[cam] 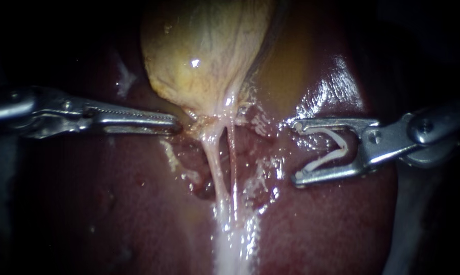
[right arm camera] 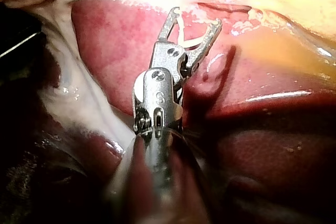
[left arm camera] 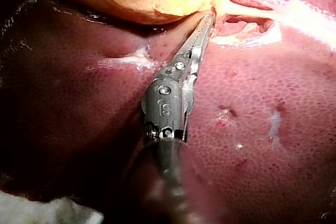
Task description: Grabbing gallbladder
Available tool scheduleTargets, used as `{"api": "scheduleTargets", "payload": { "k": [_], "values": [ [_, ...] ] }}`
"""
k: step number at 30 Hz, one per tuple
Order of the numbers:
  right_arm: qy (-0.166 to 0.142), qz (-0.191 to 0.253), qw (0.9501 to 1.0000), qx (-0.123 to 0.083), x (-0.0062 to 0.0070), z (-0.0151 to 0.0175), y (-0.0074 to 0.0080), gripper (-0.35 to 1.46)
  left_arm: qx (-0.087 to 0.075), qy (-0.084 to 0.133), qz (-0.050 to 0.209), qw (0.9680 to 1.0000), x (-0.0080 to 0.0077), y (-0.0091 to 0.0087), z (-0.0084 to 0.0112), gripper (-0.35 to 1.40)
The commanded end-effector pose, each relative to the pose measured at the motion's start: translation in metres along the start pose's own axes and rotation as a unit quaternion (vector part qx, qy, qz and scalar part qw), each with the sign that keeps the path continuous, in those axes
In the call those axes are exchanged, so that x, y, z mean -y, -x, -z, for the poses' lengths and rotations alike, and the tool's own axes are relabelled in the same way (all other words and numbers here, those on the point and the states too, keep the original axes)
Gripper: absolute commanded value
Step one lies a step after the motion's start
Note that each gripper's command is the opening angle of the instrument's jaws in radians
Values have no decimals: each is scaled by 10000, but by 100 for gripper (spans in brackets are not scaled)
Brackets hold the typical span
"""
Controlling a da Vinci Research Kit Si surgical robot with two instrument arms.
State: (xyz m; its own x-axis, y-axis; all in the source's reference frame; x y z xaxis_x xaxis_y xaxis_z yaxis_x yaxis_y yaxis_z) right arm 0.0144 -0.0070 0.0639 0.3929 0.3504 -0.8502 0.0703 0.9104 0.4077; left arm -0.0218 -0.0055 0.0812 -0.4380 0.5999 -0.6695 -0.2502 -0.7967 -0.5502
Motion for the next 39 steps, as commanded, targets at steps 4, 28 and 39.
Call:
{"api": "scheduleTargets", "payload": {
  "k": [4,28,39],
  "values": [
    [0,1,10000,0,0,0,0,49,1,54,-90,9999,0,-1,0,-8],
    [0,1,10000,0,0,0,0,49,-186,-5,-230,9996,-2,-17,-3,41],
    [5,-2,10000,1,-1,-1,0,49,-207,-106,-194,9995,-4,-30,-27,32]
  ]
}}
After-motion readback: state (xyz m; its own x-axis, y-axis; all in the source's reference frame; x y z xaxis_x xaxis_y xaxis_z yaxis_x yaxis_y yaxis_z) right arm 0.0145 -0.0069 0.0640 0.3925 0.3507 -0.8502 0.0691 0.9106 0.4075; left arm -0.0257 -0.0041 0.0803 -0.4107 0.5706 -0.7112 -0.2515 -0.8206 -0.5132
